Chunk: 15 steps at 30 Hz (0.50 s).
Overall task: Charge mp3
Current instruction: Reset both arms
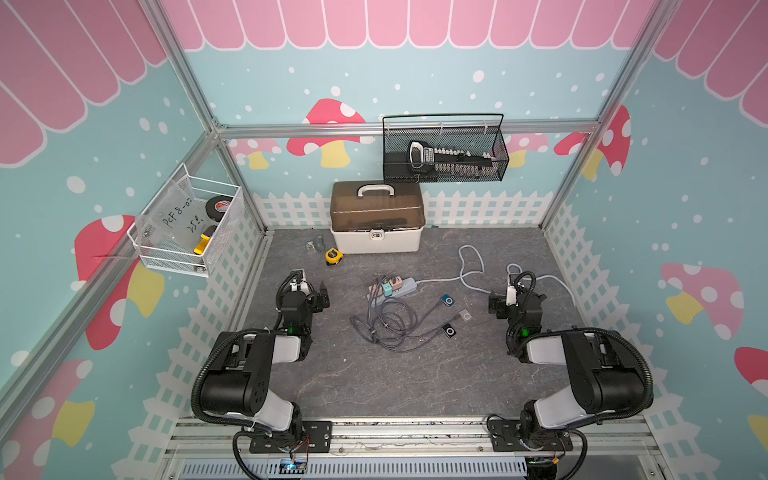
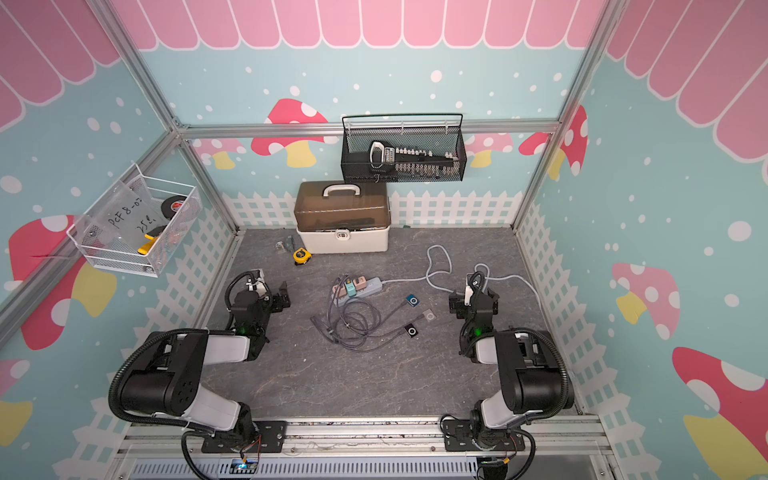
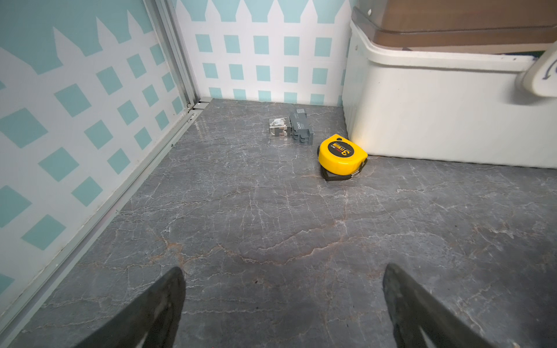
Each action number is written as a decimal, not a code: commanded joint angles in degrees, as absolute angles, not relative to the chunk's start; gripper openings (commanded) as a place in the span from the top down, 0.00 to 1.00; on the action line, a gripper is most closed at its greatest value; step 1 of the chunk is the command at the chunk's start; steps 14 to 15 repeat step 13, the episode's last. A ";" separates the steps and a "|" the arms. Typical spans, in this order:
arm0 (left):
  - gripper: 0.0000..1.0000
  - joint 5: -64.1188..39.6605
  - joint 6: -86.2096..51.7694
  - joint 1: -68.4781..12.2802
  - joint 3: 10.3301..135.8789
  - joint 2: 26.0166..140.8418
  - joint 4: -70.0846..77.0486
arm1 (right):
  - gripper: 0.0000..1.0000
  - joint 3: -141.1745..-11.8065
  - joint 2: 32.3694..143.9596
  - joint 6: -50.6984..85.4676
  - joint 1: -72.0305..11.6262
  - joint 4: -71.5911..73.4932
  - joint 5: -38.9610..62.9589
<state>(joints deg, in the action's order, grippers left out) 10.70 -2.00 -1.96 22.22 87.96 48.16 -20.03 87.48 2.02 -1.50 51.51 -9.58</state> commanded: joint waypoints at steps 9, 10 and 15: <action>0.01 10.72 -2.90 -1.85 22.76 87.97 49.75 | 0.00 -20.65 87.45 1.75 -1.32 52.73 -9.59; 0.01 10.72 -2.94 -1.85 22.76 87.91 49.75 | 0.00 -20.64 87.44 1.75 -1.32 52.67 -9.58; 0.01 10.75 -2.90 -1.85 22.76 87.93 49.80 | 0.00 -21.02 87.79 1.73 -1.32 52.34 -9.41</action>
